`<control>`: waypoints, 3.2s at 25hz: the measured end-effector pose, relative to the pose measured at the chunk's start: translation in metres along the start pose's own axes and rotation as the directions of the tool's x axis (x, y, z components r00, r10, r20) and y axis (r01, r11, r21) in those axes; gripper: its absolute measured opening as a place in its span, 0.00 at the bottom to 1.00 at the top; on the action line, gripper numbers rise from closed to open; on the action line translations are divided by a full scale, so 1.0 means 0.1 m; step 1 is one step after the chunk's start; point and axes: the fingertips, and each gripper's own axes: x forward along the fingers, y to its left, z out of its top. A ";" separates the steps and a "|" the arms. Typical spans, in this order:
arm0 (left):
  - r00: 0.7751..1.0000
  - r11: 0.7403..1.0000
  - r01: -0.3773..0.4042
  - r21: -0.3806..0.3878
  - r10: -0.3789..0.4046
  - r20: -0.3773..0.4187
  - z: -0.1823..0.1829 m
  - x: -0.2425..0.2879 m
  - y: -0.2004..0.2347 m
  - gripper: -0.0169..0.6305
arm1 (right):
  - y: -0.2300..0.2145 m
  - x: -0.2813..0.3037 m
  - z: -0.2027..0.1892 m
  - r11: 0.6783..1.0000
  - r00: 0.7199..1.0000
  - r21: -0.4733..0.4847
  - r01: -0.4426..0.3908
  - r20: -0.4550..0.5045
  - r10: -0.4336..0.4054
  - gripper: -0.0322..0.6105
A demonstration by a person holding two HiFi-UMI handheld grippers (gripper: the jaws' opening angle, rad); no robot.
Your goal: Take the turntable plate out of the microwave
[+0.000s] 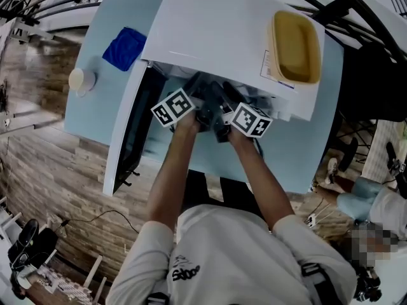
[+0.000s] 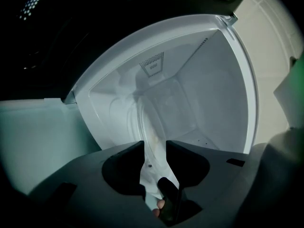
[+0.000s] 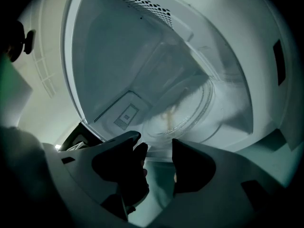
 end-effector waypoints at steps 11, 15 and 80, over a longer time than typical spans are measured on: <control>1.000 0.999 0.022 -0.030 -0.022 0.014 0.00 0.00 0.03 0.23 | -0.03 0.04 0.05 0.980 0.999 0.196 0.012 0.034 -0.019 0.40; 0.999 0.998 0.031 -0.045 -0.030 0.017 0.02 0.01 0.03 0.23 | -0.02 0.04 0.07 0.976 0.999 0.216 0.011 0.035 -0.019 0.40; 0.998 0.992 -0.060 -0.112 0.063 0.018 0.18 -0.09 -0.16 0.07 | -0.17 0.06 0.29 0.854 0.963 0.481 -0.198 0.256 0.079 0.27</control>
